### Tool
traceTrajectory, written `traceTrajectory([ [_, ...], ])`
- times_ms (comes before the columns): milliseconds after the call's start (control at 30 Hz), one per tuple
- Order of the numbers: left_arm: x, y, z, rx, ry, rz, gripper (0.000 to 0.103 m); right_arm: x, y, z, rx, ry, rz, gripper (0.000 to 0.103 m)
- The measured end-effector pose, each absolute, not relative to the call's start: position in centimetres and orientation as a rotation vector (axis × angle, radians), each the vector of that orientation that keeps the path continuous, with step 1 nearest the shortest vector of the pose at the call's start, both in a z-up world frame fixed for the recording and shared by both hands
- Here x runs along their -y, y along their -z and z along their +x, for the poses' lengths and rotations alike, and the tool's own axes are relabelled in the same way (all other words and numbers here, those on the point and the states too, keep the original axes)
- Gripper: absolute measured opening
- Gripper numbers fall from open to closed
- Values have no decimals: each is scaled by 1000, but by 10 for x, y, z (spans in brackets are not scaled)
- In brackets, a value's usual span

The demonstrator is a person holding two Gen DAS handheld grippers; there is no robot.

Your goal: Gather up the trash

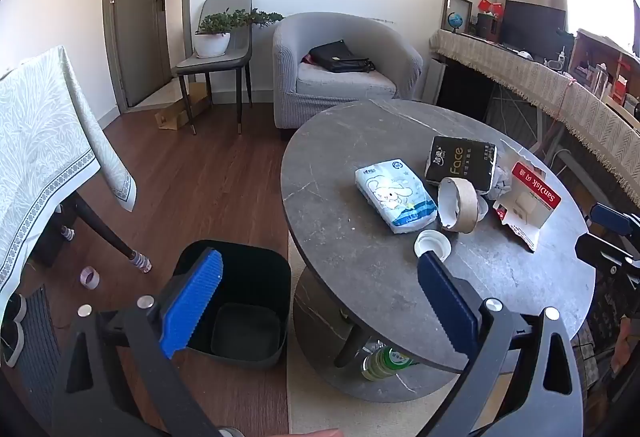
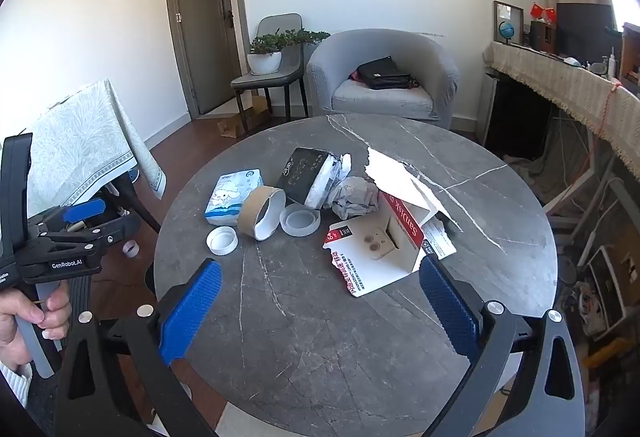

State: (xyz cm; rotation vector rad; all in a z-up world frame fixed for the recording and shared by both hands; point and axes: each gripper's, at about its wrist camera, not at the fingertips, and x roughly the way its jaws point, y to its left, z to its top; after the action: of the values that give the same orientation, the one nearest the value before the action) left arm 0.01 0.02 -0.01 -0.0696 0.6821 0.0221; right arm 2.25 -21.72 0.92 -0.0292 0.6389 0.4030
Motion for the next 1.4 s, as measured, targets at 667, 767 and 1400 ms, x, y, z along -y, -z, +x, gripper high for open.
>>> traceTrajectory([
  [667,-1,0,-1,-682,-26,-66,100,216,-12,22,-633,-402,-33,100],
  [767,-1,-1,-1,-683,-26,-65,100,210,-13,18,-633,-404,-37,100],
  [1400,0,0,1,-683,-25,-67,100,214,-14,21,-629,-408,-38,100],
])
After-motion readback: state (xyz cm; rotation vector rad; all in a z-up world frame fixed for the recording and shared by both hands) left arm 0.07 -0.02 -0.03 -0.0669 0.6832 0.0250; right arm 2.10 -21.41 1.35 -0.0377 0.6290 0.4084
